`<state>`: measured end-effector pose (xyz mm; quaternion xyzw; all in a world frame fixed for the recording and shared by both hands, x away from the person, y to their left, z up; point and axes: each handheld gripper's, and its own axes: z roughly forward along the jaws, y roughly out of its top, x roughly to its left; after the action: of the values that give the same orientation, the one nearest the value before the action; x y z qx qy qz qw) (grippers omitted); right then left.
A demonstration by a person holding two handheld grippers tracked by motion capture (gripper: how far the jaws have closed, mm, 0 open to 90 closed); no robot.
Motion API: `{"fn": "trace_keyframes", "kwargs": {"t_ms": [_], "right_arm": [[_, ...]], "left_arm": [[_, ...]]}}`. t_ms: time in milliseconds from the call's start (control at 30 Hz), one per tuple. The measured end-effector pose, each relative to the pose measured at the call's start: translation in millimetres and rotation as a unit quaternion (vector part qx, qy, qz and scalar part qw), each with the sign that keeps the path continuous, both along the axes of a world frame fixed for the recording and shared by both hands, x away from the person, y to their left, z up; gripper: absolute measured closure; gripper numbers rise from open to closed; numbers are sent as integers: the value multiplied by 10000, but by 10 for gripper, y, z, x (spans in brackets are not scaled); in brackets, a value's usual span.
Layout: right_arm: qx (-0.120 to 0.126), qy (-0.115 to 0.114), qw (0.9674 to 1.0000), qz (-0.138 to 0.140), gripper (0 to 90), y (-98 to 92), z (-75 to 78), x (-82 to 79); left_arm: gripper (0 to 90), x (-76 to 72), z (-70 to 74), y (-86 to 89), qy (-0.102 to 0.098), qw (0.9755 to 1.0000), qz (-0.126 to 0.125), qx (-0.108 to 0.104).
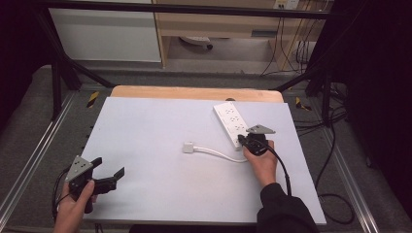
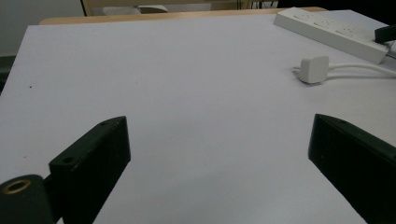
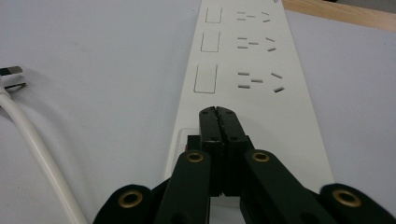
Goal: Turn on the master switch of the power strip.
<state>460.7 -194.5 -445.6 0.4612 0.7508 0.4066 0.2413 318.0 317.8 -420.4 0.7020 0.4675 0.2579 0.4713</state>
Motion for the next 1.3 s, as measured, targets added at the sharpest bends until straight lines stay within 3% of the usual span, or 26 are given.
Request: {"fn": "trace_keyframes", "kwargs": {"t_ms": [867,1300], "right_arm": [[18,-15,10000,-9,900,-1,-13,-8],[149,10,9999,-32,900,-13,-18,-12]], "left_arm": [[57,-3,1,-5,-4,10000,6,10],[57,1,-2,-2,-3,10000,16,9]]}}
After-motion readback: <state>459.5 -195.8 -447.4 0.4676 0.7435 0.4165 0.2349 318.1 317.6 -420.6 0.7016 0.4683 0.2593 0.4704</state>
